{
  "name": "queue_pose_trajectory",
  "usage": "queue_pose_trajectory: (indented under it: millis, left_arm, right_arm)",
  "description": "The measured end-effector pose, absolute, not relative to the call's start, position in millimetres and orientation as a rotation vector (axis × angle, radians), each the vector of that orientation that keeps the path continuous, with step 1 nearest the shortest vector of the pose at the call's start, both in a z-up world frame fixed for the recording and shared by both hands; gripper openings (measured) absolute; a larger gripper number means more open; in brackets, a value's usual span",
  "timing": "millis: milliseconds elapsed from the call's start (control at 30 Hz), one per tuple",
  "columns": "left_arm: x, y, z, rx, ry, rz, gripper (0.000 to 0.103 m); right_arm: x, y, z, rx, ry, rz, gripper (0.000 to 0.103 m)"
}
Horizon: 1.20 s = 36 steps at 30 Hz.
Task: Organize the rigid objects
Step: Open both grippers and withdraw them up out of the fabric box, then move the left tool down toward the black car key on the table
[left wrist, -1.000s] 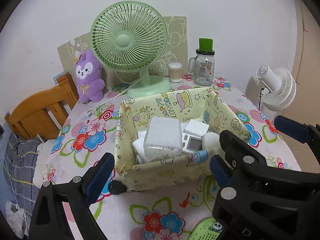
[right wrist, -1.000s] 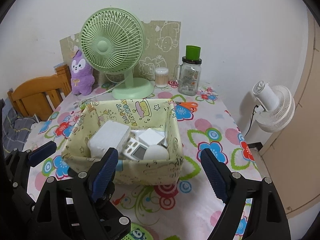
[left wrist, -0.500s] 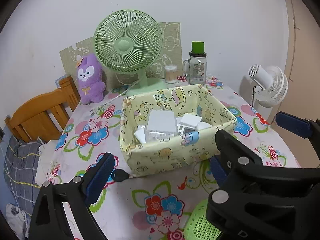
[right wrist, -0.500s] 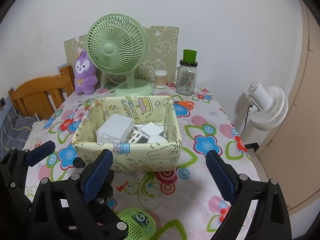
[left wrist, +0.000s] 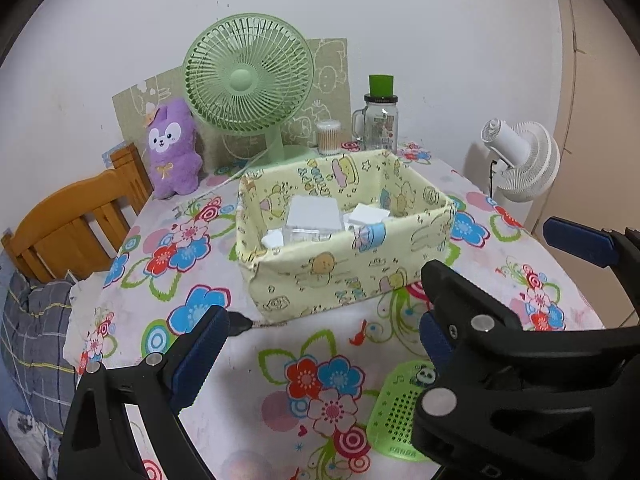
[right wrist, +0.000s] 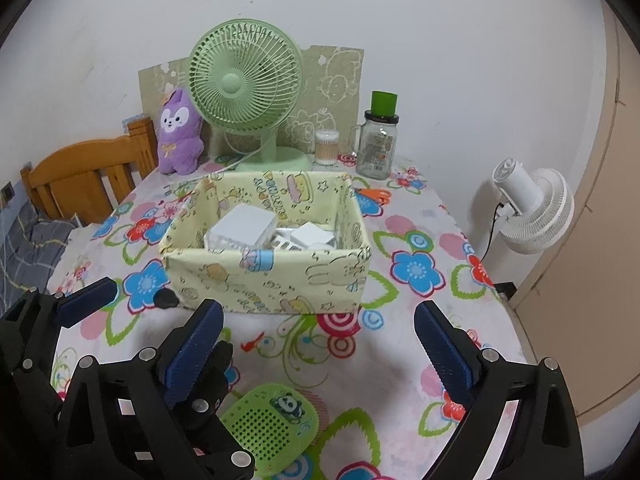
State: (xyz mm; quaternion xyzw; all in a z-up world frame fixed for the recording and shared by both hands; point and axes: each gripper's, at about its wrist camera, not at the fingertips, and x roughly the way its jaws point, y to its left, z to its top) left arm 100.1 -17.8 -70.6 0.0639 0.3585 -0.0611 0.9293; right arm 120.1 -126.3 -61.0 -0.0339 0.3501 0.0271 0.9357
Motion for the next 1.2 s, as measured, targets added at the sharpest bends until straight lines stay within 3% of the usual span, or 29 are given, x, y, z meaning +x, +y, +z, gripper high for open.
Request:
queue_pose_trajectory:
  millis: [1200]
  left_arm:
    - [143.6,49.2,-146.6,0.105,0.880,-0.048,0.094]
  right_arm:
    - [162.6,-71.7,-131.9,-0.120,0.847,0.149,0.098]
